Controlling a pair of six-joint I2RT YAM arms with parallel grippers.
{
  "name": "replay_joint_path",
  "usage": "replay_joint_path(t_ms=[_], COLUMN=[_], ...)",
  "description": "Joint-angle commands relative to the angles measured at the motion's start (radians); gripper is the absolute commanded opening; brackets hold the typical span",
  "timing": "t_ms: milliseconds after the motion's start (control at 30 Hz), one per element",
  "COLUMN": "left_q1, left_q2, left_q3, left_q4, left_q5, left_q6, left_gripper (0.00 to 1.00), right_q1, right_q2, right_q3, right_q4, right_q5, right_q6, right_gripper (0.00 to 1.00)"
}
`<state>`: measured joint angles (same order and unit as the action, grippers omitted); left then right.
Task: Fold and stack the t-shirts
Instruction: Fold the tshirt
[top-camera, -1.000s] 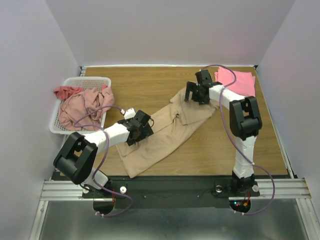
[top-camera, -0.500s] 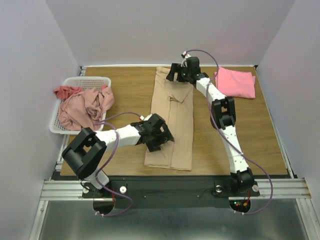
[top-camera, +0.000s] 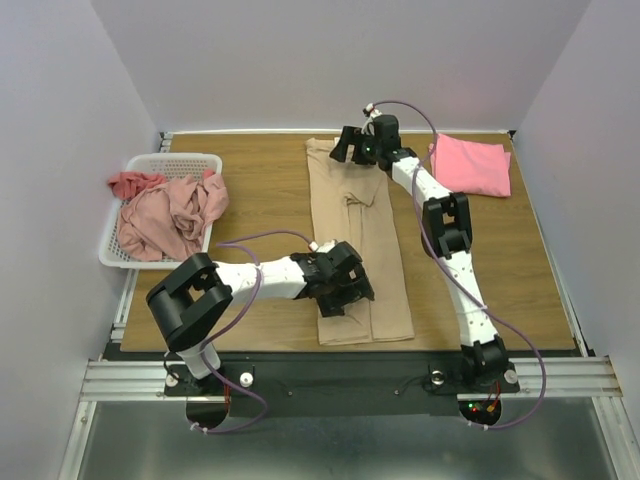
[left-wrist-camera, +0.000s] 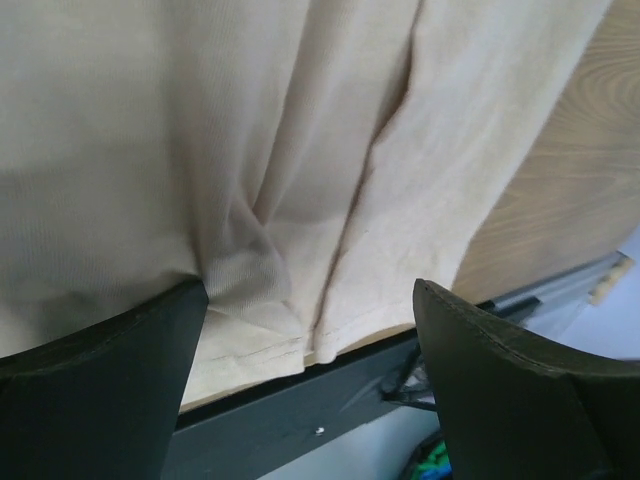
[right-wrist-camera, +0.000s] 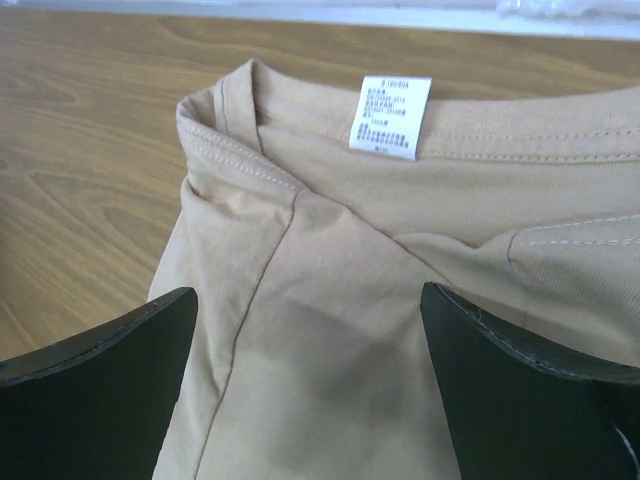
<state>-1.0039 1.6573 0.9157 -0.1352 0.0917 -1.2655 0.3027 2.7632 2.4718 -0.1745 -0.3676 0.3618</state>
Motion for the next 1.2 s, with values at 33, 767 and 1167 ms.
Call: replay_joint_path(t_ms=[33, 767, 1167], left_q1=[-0.027, -0.102, -0.157], left_q2=[-0.047, -0.450, -0.343], left_q3=[0.119, -0.299, -0.379], left_q4=[-0.312, -0.273, -0.055], left_q5=[-0.194, -0.216, -0.098], left_q6=[0.057, 0.044, 0.057], left_gripper=[0.98, 0.98, 0.63], right_q1=[0.012, 0.021, 0.032], right_q2=[-0.218, -1.812, -1.866], right_q3=[-0.103, -1.803, -2.061], right_q4=[-0.095, -0.275, -0.381], right_q5=[0.036, 0.075, -0.148], right_q6=[-0.026, 0.256, 0.287], right_gripper=[1.00, 1.00, 0.95])
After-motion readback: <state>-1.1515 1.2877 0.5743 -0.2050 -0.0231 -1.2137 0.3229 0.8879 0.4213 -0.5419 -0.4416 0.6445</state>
